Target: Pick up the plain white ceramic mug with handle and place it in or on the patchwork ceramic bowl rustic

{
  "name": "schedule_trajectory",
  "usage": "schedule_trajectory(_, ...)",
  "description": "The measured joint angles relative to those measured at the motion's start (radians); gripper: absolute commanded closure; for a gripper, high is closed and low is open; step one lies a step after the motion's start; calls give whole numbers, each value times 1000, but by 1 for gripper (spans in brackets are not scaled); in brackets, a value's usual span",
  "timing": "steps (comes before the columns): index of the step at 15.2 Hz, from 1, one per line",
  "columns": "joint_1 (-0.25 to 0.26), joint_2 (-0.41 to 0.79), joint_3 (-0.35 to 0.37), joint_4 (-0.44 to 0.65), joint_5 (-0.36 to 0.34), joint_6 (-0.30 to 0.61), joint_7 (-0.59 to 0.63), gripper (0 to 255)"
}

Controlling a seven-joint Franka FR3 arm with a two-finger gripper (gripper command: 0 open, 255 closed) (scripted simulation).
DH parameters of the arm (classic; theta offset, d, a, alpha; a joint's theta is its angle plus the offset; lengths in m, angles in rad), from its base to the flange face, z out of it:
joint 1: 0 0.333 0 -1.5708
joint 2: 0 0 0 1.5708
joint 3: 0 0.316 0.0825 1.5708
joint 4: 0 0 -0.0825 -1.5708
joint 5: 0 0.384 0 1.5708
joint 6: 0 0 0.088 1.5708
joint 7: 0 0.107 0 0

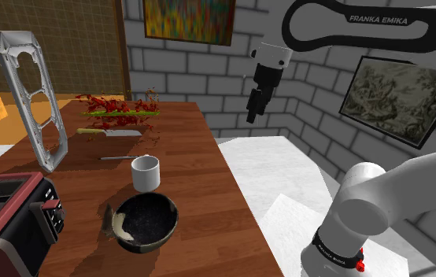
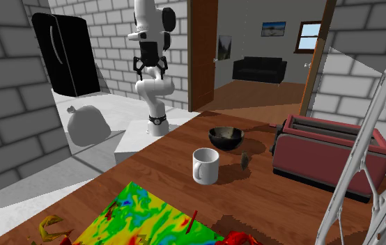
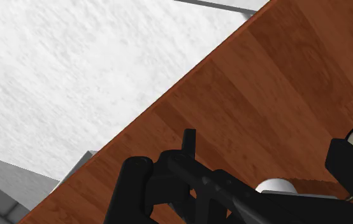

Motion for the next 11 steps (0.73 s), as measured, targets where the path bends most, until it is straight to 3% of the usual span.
schedule_trajectory(3, 5, 25, 19, -3, 8, 31, 19, 0)
schedule_trajectory(11, 23, 228, 131, 17, 34, 234, 135, 0)
